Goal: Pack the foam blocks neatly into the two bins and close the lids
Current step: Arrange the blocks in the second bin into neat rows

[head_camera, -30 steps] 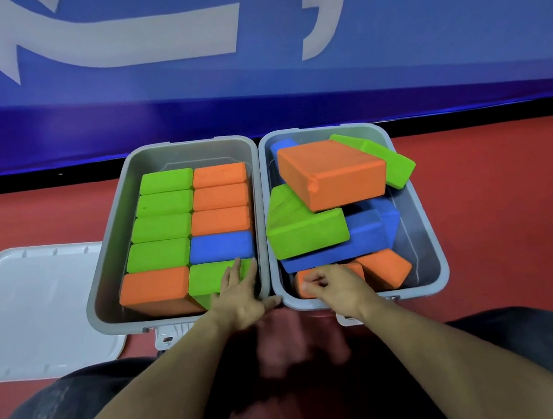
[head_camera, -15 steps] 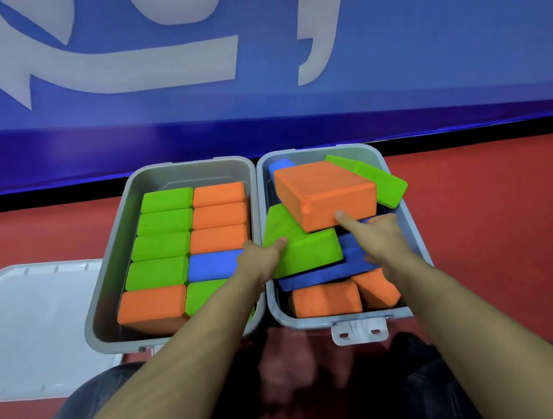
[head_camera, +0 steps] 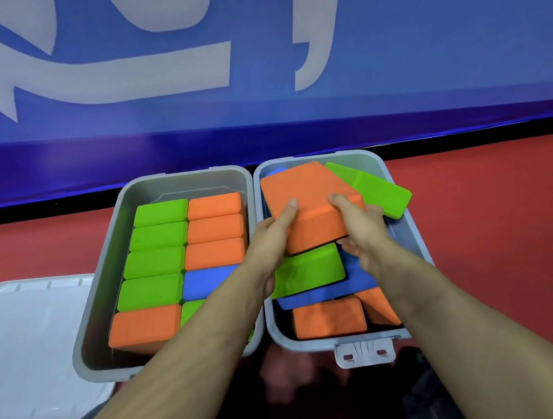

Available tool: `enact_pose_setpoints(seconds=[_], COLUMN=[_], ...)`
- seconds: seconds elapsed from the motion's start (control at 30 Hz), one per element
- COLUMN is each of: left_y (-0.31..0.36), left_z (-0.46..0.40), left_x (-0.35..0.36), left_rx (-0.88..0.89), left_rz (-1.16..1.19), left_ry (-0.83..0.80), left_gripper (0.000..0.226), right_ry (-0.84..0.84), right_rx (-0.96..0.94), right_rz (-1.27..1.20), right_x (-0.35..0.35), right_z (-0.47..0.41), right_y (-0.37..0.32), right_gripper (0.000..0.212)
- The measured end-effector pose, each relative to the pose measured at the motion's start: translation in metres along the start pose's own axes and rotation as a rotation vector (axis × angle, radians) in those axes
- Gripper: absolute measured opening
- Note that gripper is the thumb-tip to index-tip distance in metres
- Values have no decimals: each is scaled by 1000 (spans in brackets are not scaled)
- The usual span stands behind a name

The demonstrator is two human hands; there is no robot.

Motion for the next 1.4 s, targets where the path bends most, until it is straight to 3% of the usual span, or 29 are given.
enact_pose_setpoints(seconds=[0.07, 0.23, 0.37, 0.47, 0.57, 0.7, 0.73, 0.9, 1.03, 1.13, 1.4], left_y=[2, 18, 24, 25, 18, 10, 10, -5, -22, -25, -25], left_z=[0, -7, -12, -11, -12, -16, -17, -25, -30, -31, -39], left_x=[-9, -53, -97, -117, -131, -155, -161, -187, -182, -170, -150], left_rx=[-17, 8, 50, 62, 36, 30, 36, 18, -42, -46, 11], left_rz=[108, 398, 451, 409, 391, 360, 358, 397, 388, 348, 340], left_ry=[99, 238, 326, 365, 381, 450, 466, 530, 485, 453, 435], left_gripper=[76, 70, 66, 63, 62, 56, 55, 52, 46, 41, 53], right_ry=[-69, -341, -246, -229, -212, -181, -161, -26, 59, 132, 201], right_rx=[-50, -117, -36, 103, 135, 71, 38, -58, -133, -150, -243], right_rz=[6, 115, 467, 610, 617, 487, 462, 295, 193, 124, 40], right_x=[16, 53, 42, 36, 34, 27, 22, -2, -6, -15, -14], right_z=[8, 21, 4, 0, 5, -3, -6, -16, -12, -17, -31], right_y=[-4, -15, 20, 48, 49, 28, 19, -13, -26, -28, -30], right_gripper=[64, 67, 118, 129, 116, 57, 51, 55, 82, 63, 65])
Point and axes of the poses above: each hand's wrist, its own z-axis away from the middle knuckle, its own x-axis out of the palm, y = z × x, the point moved 10 cm from there along -z, towards the middle knuckle, and after that the axes turned 5 degrees about z, right-handed, at the moved point
